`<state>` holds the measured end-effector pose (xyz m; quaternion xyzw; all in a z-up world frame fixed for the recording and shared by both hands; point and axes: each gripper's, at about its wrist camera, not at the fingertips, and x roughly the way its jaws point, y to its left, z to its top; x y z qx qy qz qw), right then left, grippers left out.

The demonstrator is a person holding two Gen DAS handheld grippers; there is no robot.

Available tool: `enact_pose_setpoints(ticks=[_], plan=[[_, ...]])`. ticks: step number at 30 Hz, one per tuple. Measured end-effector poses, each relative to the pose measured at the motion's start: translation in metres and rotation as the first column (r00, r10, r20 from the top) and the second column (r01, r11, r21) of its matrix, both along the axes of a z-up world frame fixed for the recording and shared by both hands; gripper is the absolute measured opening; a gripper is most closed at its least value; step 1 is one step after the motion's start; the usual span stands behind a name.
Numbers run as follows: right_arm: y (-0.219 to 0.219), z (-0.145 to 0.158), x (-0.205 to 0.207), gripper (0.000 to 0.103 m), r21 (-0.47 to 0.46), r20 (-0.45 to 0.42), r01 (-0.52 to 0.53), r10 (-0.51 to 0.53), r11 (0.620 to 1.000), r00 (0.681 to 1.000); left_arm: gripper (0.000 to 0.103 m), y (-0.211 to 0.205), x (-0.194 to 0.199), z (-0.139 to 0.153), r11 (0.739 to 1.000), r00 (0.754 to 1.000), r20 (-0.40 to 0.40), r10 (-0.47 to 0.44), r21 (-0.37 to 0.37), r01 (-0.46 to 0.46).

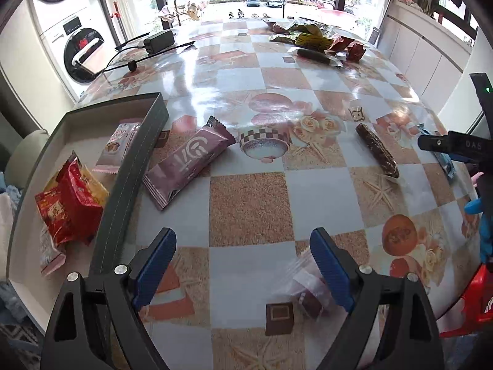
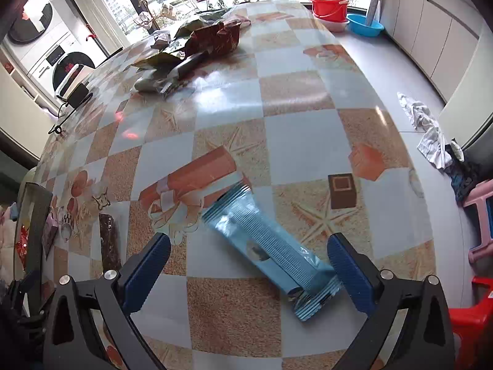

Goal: Organize snacks
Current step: 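Move left gripper to clear-wrapped pastry while right moves to blue wrapper bar, then grasp clear-wrapped pastry with left gripper while right grasps blue wrapper bar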

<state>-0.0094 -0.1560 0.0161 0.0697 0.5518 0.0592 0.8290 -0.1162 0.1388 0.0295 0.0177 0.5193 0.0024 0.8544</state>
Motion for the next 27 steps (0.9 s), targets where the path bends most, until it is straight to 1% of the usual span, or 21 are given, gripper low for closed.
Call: enact_pose_setpoints(ticks=[3, 4, 5, 6, 8, 11, 13, 14, 16, 19, 21, 22, 24, 27], plan=[[0.028, 0.002, -0.014, 0.103, 0.068, 0.008, -0.135, 0.135, 0.988, 0.991, 0.092, -0.004, -0.004, -0.005, 0.999, 0.999, -0.029, 0.037, 0.001, -0.037], [0.035, 0.003, -0.018, 0.103, 0.082, 0.015, -0.163, 0.162, 0.983, 0.987, 0.091, -0.006, -0.006, -0.007, 0.998, 0.998, -0.038, 0.057, 0.001, -0.057], [0.038, 0.005, -0.023, 0.103, 0.075, 0.025, -0.166, 0.165, 0.983, 0.986, 0.091, -0.007, -0.009, -0.006, 0.997, 0.996, -0.041, 0.076, -0.009, -0.077], [0.038, 0.006, -0.026, 0.103, 0.060, 0.035, -0.154, 0.152, 0.986, 0.988, 0.091, -0.006, -0.012, -0.004, 0.996, 0.995, -0.041, 0.089, -0.027, -0.090], [0.028, 0.009, -0.029, 0.103, 0.034, 0.045, -0.091, 0.090, 0.995, 0.995, 0.092, -0.006, -0.019, 0.002, 0.993, 0.994, -0.034, 0.102, -0.053, -0.104], [0.006, 0.014, -0.029, 0.103, 0.030, 0.056, -0.004, 0.002, 1.000, 0.998, 0.092, -0.007, -0.026, 0.009, 0.993, 0.994, -0.022, 0.109, -0.044, -0.110], [-0.003, 0.014, -0.026, 0.103, 0.040, 0.038, 0.019, -0.021, 0.999, 0.999, 0.092, -0.009, -0.028, 0.006, 0.995, 0.995, -0.045, 0.092, -0.044, -0.094], [-0.004, 0.014, -0.023, 0.103, 0.041, 0.031, 0.016, -0.017, 0.999, 0.999, 0.092, -0.012, -0.029, 0.004, 0.996, 0.995, -0.057, 0.078, -0.032, -0.080], [0.002, 0.013, -0.023, 0.103, 0.019, 0.027, -0.020, 0.019, 1.000, 0.999, 0.092, -0.015, -0.033, 0.001, 0.998, 0.997, -0.052, 0.058, -0.020, -0.059], [0.016, 0.012, -0.023, 0.103, -0.079, 0.045, -0.096, 0.100, 0.992, 0.994, 0.093, -0.019, -0.031, -0.003, 0.999, 0.996, -0.071, 0.050, -0.012, -0.051], [0.022, 0.013, -0.022, 0.103, -0.131, 0.057, -0.130, 0.138, 0.983, 0.989, 0.093, -0.024, -0.028, -0.018, 0.999, 0.992, -0.117, 0.050, 0.025, -0.047], [0.023, 0.013, -0.020, 0.103, -0.143, 0.063, -0.136, 0.147, 0.980, 0.987, 0.093, -0.021, -0.031, -0.019, 0.998, 0.995, -0.080, 0.058, -0.011, -0.059], [0.021, 0.016, -0.013, 0.103, -0.139, 0.075, -0.127, 0.138, 0.982, 0.988, 0.094, -0.020, -0.032, -0.022, 0.997, 0.996, -0.061, 0.071, -0.017, -0.072], [0.012, 0.022, 0.002, 0.103, -0.103, 0.101, -0.062, 0.073, 0.993, 0.992, 0.094, -0.019, -0.029, -0.024, 0.997, 0.997, -0.037, 0.072, -0.018, -0.073]])
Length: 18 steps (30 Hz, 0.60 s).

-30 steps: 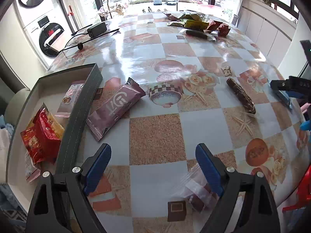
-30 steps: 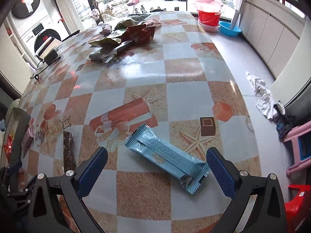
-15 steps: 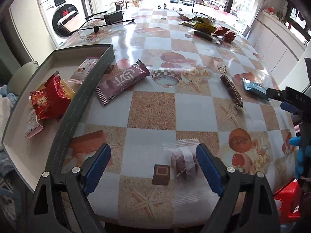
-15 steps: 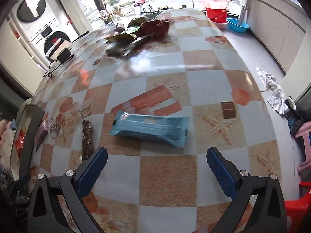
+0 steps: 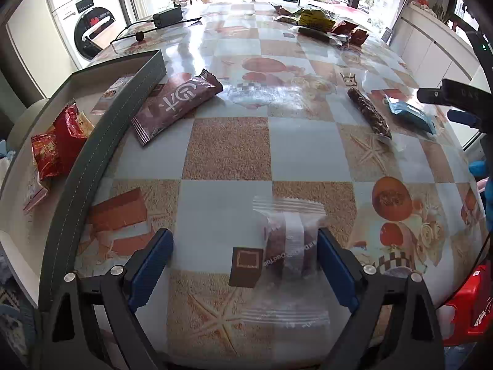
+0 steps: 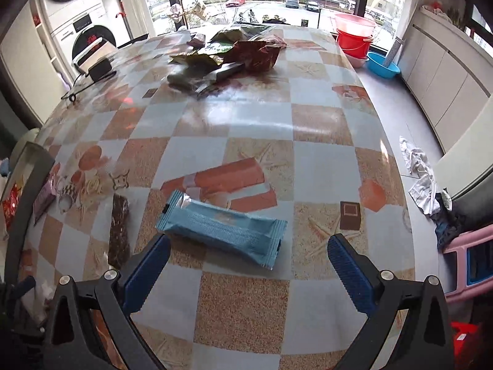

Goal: Organize snacks
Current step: 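Grasp clear-wrapped pastry with left gripper while right grasps blue wrapper bar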

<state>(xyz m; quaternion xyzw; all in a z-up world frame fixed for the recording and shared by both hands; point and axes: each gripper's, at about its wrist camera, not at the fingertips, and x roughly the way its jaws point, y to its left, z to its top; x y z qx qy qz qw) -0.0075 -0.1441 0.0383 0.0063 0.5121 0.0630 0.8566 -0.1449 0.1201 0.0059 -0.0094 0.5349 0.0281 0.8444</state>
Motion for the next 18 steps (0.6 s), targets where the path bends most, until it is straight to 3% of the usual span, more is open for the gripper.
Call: enact_pose_setpoints(ticks=[4, 8, 9, 11, 16, 18], plan=[[-0.018, 0.003, 0.025, 0.103, -0.030, 0.027, 0.133, -0.132, 0.991, 0.991, 0.098, 0.005, 0.002, -0.001, 1.000, 1.000, 0.028, 0.015, 0.000, -0.015], [-0.029, -0.023, 0.043, 0.103, -0.078, -0.076, 0.177, -0.183, 0.981, 0.980, 0.103, 0.009, 0.013, -0.002, 1.000, 0.999, 0.036, 0.017, -0.002, -0.017], [-0.030, -0.030, 0.040, 0.103, -0.083, -0.104, 0.169, -0.177, 0.982, 0.979, 0.103, 0.011, 0.019, -0.002, 1.000, 0.999, 0.032, 0.009, -0.002, -0.009], [-0.022, -0.030, 0.022, 0.103, -0.111, -0.077, 0.130, -0.139, 0.985, 0.987, 0.103, 0.016, 0.033, -0.001, 1.000, 1.000, 0.022, -0.007, -0.004, 0.008], [0.014, -0.024, -0.024, 0.103, -0.053, -0.108, -0.061, 0.055, 0.997, 0.993, 0.102, 0.037, 0.057, 0.004, 0.999, 0.998, -0.052, 0.023, -0.030, -0.025], [0.015, -0.016, -0.031, 0.103, -0.034, -0.088, -0.063, 0.060, 0.997, 0.994, 0.102, 0.045, 0.051, 0.010, 0.997, 0.998, -0.048, 0.033, -0.062, -0.036]])
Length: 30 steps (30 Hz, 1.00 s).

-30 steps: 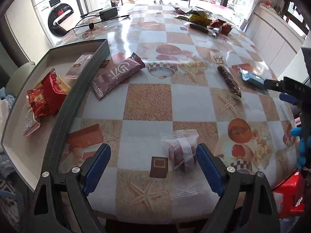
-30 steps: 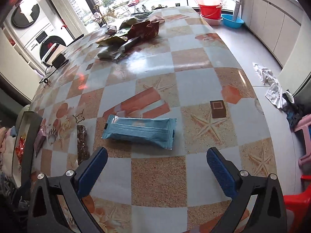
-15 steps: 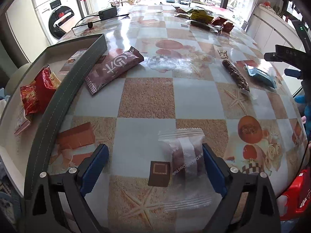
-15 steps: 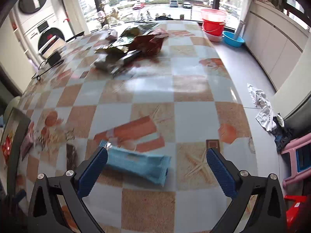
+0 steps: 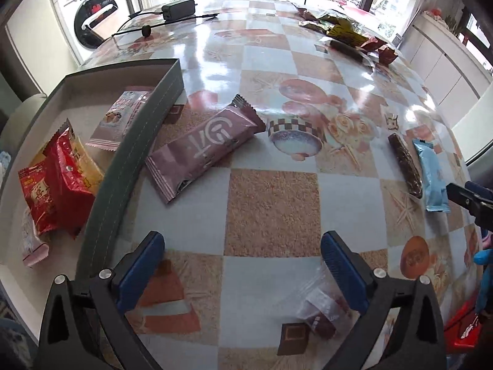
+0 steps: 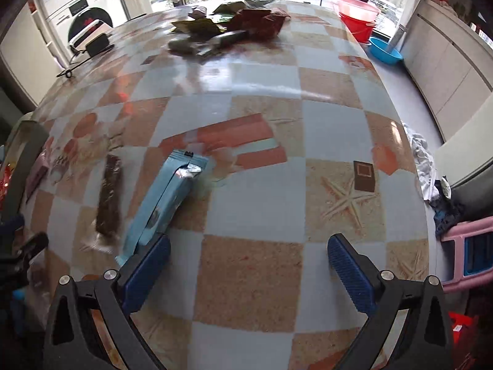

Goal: Organize snacks
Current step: 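Grasp clear-wrapped pastry with left gripper while right grasps blue wrapper bar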

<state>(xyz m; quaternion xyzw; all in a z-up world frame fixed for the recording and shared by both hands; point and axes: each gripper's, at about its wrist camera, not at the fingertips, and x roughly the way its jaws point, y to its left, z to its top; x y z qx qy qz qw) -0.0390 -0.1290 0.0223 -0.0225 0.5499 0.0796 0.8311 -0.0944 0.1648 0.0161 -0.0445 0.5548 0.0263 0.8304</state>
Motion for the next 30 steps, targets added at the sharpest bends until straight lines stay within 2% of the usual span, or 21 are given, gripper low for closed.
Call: enact_pose_setpoints(ticks=[5, 8, 10, 11, 14, 16, 17, 20, 23, 25, 28, 29, 30], plan=[[0.001, 0.006, 0.008, 0.103, 0.143, -0.049, 0.034, -0.028, 0.989, 0.998, 0.102, 0.000, -0.024, 0.010, 1.000, 1.000, -0.016, 0.013, -0.003, -0.013], [0.020, 0.001, 0.013, 0.103, 0.080, -0.050, 0.021, -0.017, 0.997, 0.999, 0.102, -0.003, -0.036, 0.015, 0.999, 0.999, -0.032, 0.042, -0.034, -0.043], [0.023, -0.005, 0.017, 0.103, 0.072, -0.063, 0.043, -0.038, 0.997, 0.997, 0.102, -0.009, -0.043, 0.018, 0.998, 0.998, -0.035, 0.044, -0.047, -0.046], [0.023, -0.008, 0.020, 0.103, 0.083, -0.077, 0.054, -0.048, 0.995, 0.996, 0.102, -0.014, -0.046, 0.018, 0.998, 0.998, -0.040, 0.043, -0.040, -0.045], [0.028, -0.012, 0.024, 0.103, 0.037, -0.069, 0.056, -0.053, 0.998, 0.996, 0.102, -0.029, -0.049, 0.009, 0.999, 0.997, -0.077, 0.025, -0.030, -0.027], [0.035, -0.014, 0.026, 0.103, -0.021, -0.067, 0.037, -0.038, 0.999, 0.997, 0.102, -0.037, -0.048, -0.002, 0.999, 0.993, -0.115, 0.016, -0.031, -0.020], [0.039, -0.016, 0.026, 0.103, -0.058, -0.066, 0.024, -0.027, 0.998, 0.997, 0.102, -0.042, -0.048, -0.004, 1.000, 0.994, -0.110, 0.018, 0.002, -0.018], [0.042, -0.015, 0.024, 0.103, -0.057, -0.050, 0.011, -0.014, 0.998, 0.999, 0.102, -0.054, -0.045, -0.005, 0.999, 0.996, -0.087, -0.003, 0.035, 0.006], [0.043, -0.015, 0.025, 0.103, -0.048, -0.014, 0.009, -0.010, 0.999, 1.000, 0.101, -0.057, -0.036, -0.006, 0.999, 0.997, -0.080, -0.005, 0.035, 0.008], [0.045, -0.015, 0.028, 0.103, -0.049, -0.024, 0.012, -0.013, 0.999, 1.000, 0.100, -0.056, -0.032, -0.006, 1.000, 0.997, -0.080, 0.000, 0.031, 0.002], [0.053, -0.014, 0.024, 0.100, -0.045, -0.030, -0.025, 0.024, 0.999, 0.999, 0.081, -0.055, -0.027, -0.002, 0.999, 0.999, -0.049, -0.012, 0.034, 0.014], [0.054, -0.013, 0.019, 0.097, -0.048, -0.019, -0.037, 0.037, 0.998, 0.999, 0.066, -0.055, -0.025, 0.000, 0.999, 0.999, -0.036, -0.022, 0.033, 0.023], [0.056, -0.011, 0.016, 0.088, -0.044, -0.007, -0.050, 0.050, 0.998, 0.999, 0.050, -0.054, -0.023, 0.002, 0.999, 0.999, -0.027, -0.032, 0.029, 0.033]])
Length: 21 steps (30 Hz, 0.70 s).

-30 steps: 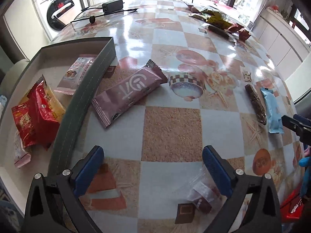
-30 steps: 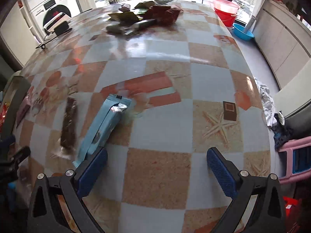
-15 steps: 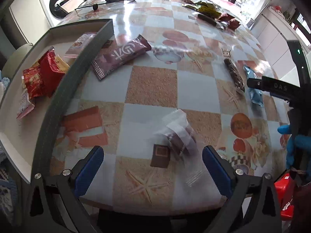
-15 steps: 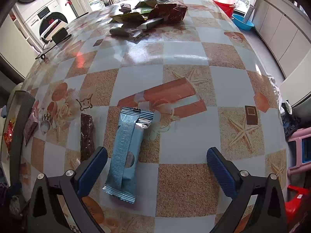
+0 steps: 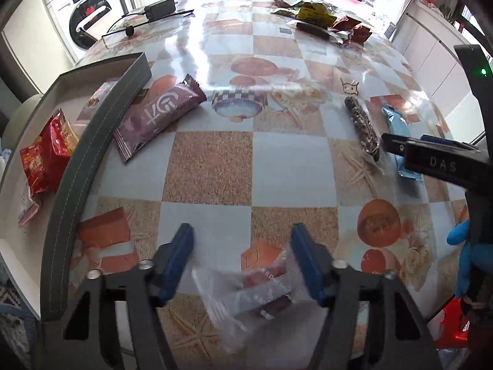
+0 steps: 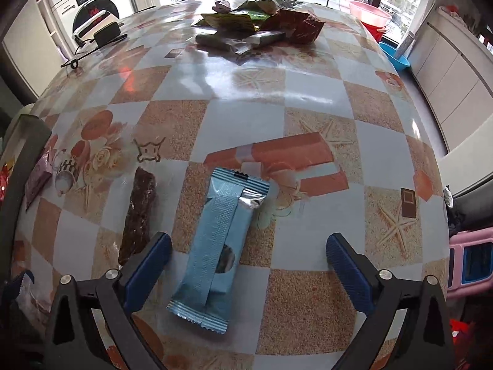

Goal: Organize snacks
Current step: 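Grasp clear-wrapped pastry with left gripper while right grasps blue wrapper bar, then carry pastry and blue bar into the gray tray and open both grippers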

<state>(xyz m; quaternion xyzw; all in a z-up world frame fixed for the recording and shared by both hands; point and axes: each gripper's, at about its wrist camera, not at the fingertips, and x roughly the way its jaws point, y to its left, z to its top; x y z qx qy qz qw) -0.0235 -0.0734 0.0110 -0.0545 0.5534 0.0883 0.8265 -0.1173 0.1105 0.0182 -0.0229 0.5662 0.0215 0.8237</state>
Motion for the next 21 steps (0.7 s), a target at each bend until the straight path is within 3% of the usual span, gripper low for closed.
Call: enact_pose_setpoints(ticks=[1, 2, 3, 6, 10, 14, 16, 18, 19, 21], plan=[[0.001, 0.003, -0.003, 0.072, 0.003, 0.010, -0.012, 0.012, 1.000, 1.000, 0.042, 0.001, 0.002, 0.001, 1.000, 1.000, 0.005, -0.009, -0.005, 0.009], [0.001, 0.006, -0.006, 0.059, 0.005, 0.022, -0.022, 0.022, 1.000, 1.000, 0.027, 0.002, 0.005, 0.002, 1.000, 1.000, 0.009, -0.017, -0.011, 0.017], [0.002, 0.008, -0.006, 0.026, 0.014, 0.023, -0.030, 0.030, 0.999, 0.999, 0.013, 0.004, 0.006, 0.002, 1.000, 1.000, 0.011, -0.022, -0.016, 0.022], [-0.002, 0.009, -0.007, 0.024, 0.089, 0.004, -0.034, 0.034, 0.995, 0.999, 0.005, 0.019, 0.004, 0.002, 0.996, 1.000, 0.018, -0.014, -0.085, 0.015], [-0.011, 0.013, -0.015, 0.024, 0.209, -0.015, -0.027, 0.031, 0.977, 0.999, 0.004, 0.024, 0.002, 0.002, 0.992, 0.999, 0.018, -0.029, -0.118, 0.031], [-0.012, 0.013, -0.020, 0.024, 0.222, -0.022, -0.028, 0.034, 0.975, 0.999, 0.006, 0.030, -0.005, 0.005, 0.986, 0.996, 0.014, -0.085, -0.146, 0.086], [-0.012, 0.010, -0.021, 0.024, 0.221, -0.032, -0.028, 0.036, 0.975, 0.999, 0.021, 0.027, -0.011, 0.010, 0.980, 0.988, 0.035, -0.152, -0.125, 0.155], [-0.013, 0.008, -0.022, 0.024, 0.223, -0.033, -0.029, 0.037, 0.974, 0.999, 0.070, 0.022, -0.021, 0.017, 0.972, 0.971, 0.080, -0.225, -0.048, 0.229], [-0.013, 0.008, -0.022, 0.024, 0.223, -0.033, -0.029, 0.038, 0.974, 0.999, 0.078, 0.018, -0.025, 0.021, 0.963, 0.958, 0.108, -0.265, -0.014, 0.268], [-0.013, 0.008, -0.022, 0.024, 0.224, -0.034, -0.032, 0.041, 0.974, 0.999, 0.081, 0.011, -0.031, 0.029, 0.940, 0.929, 0.146, -0.340, 0.030, 0.340]])
